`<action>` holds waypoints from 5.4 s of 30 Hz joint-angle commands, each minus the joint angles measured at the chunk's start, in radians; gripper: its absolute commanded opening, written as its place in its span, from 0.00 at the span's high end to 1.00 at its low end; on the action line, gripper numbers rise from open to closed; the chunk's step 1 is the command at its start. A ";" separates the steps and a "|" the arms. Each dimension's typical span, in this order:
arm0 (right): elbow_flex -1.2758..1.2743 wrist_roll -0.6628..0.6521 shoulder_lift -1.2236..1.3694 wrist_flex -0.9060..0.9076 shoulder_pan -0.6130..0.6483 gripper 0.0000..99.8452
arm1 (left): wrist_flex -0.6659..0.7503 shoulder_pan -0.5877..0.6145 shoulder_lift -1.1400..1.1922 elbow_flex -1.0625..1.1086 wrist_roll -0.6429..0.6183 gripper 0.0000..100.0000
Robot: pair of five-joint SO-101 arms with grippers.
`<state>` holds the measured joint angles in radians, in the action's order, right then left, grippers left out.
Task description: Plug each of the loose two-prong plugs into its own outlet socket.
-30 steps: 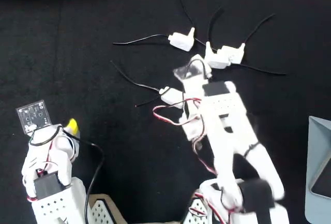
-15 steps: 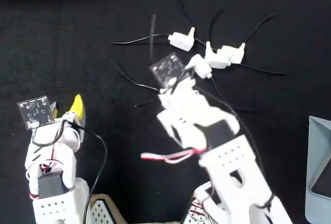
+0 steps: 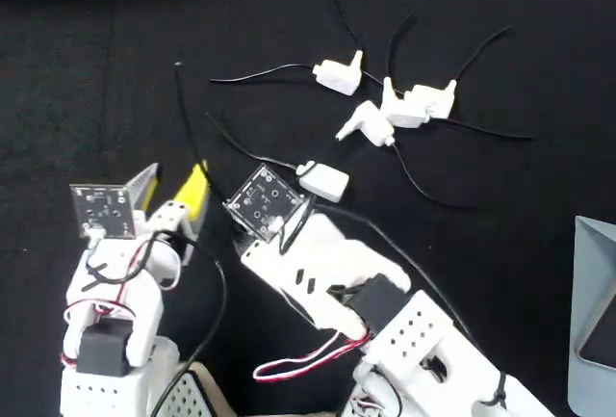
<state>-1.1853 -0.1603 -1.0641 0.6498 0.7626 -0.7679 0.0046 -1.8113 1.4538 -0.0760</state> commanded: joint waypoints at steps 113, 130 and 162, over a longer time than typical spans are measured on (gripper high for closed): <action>0.352 0.489 0.694 -0.342 -1.014 0.99 | -0.189 -0.384 2.226 -1.402 0.387 0.74; 0.352 0.489 0.694 -0.339 -1.014 0.99 | -0.313 -0.223 1.861 -1.139 0.387 0.73; 0.352 0.489 0.694 -0.338 -1.022 0.99 | 0.112 -0.518 2.177 -1.368 0.350 0.74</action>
<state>-0.8999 0.3261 -0.3690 0.3261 -0.2455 -0.6176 -0.4879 0.3721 0.1757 0.2816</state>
